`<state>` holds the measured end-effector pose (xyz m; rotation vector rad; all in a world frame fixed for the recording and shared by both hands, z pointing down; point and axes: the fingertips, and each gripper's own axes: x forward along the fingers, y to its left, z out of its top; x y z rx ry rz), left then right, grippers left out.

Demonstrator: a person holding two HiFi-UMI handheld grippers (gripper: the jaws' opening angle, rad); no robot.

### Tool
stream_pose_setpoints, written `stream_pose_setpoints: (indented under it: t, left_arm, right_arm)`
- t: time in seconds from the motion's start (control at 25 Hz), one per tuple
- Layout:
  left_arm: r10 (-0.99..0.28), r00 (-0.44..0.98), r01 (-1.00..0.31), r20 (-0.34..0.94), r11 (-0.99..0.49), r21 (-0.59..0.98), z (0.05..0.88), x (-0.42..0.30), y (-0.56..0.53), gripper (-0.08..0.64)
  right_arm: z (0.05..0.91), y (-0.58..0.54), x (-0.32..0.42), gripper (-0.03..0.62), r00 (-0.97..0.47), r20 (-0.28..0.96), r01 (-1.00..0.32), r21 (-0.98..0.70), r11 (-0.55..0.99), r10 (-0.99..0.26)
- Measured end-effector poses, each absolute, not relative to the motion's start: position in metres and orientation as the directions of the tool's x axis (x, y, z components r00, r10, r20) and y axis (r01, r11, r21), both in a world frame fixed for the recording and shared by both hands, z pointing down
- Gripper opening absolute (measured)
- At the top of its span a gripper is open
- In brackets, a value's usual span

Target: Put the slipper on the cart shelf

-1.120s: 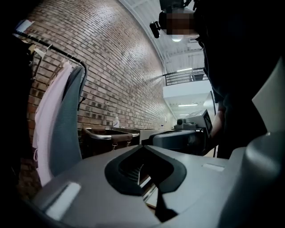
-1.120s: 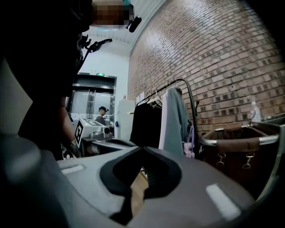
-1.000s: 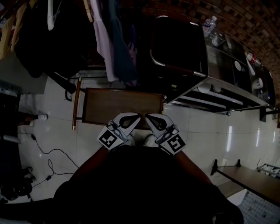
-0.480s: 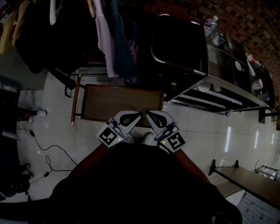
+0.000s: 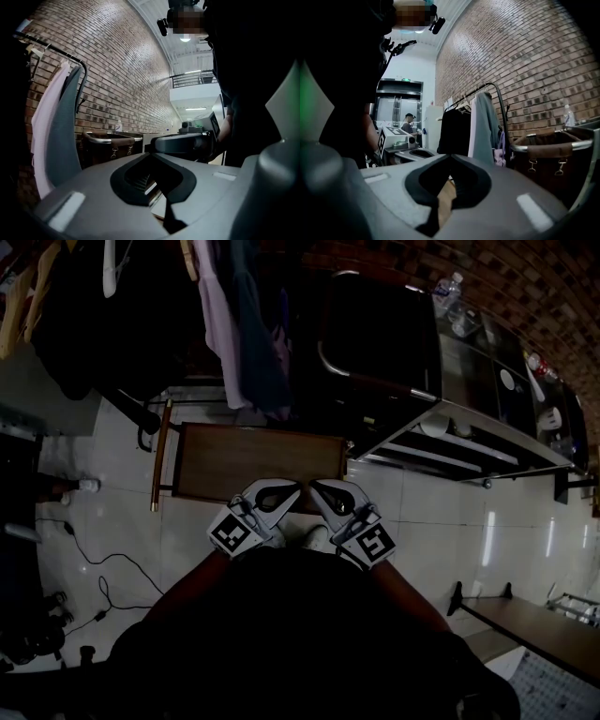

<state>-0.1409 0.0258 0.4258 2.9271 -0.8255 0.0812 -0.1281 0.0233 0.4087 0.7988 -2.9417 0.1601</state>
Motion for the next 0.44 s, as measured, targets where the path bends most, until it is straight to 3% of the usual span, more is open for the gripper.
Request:
stream_pose_setpoints:
  t: [0.44]
  left_arm:
    - [-0.512, 0.855, -0.517, 0.079, -0.854, 0.063, 0.4241, -0.1328, 0.0255, 0.003]
  right_arm:
    - [0.4074, 0.0263, -0.128, 0.0, -0.868, 0.112, -0.493, -0.07, 0.867, -0.484]
